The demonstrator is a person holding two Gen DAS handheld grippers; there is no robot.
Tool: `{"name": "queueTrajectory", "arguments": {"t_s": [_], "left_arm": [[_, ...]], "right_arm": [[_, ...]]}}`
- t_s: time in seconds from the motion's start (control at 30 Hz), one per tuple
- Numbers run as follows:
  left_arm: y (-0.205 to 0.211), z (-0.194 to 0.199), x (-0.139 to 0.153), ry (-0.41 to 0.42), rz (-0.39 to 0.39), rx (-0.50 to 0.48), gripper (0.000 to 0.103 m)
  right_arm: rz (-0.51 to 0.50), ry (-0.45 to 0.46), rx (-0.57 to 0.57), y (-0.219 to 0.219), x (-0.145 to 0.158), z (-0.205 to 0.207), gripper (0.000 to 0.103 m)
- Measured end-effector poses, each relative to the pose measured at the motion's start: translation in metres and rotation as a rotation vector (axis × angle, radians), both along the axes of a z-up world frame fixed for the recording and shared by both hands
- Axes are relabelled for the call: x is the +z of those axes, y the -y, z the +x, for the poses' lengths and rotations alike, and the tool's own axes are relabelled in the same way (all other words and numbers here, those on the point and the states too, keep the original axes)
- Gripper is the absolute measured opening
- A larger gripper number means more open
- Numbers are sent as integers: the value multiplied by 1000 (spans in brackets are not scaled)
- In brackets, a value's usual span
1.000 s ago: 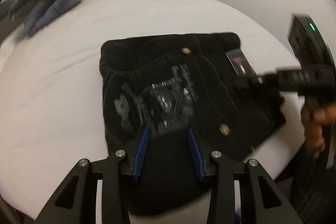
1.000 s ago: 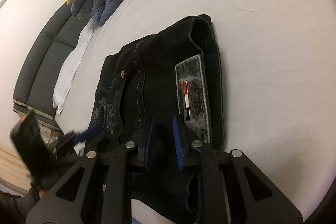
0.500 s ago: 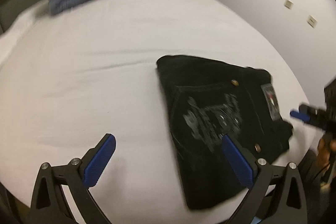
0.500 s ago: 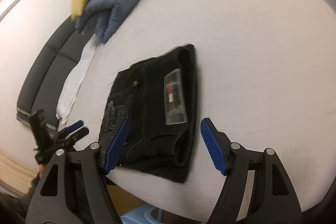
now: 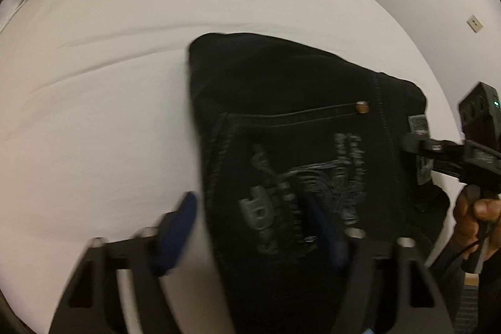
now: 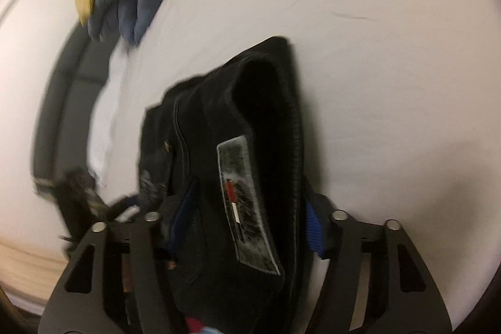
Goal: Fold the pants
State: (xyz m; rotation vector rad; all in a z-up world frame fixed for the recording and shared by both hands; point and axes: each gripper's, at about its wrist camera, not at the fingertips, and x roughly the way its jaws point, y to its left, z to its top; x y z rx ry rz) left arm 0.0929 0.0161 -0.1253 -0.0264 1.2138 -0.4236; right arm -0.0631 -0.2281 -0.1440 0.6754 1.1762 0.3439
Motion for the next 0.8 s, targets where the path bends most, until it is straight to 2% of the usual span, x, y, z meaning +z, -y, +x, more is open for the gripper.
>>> {"name": "queueTrajectory", "arguments": {"t_s": [0.17, 0.3, 0.43, 0.63, 0.8], "left_arm": [[17, -4, 5, 23, 79, -27, 50], [23, -8, 10, 35, 96, -29, 42], [35, -9, 17, 47, 98, -25, 33], [43, -12, 28, 76, 96, -20, 25], [46, -14, 52, 116, 82, -24, 24]], "right_arm": [[-33, 4, -13, -4, 2, -1, 29], [-174, 58, 15, -22, 20, -6, 21], [-262, 115, 31, -30, 41, -16, 18], [-285, 179, 47, -32, 72, -30, 16], [-288, 240, 60, -28, 102, -38, 16]]}}
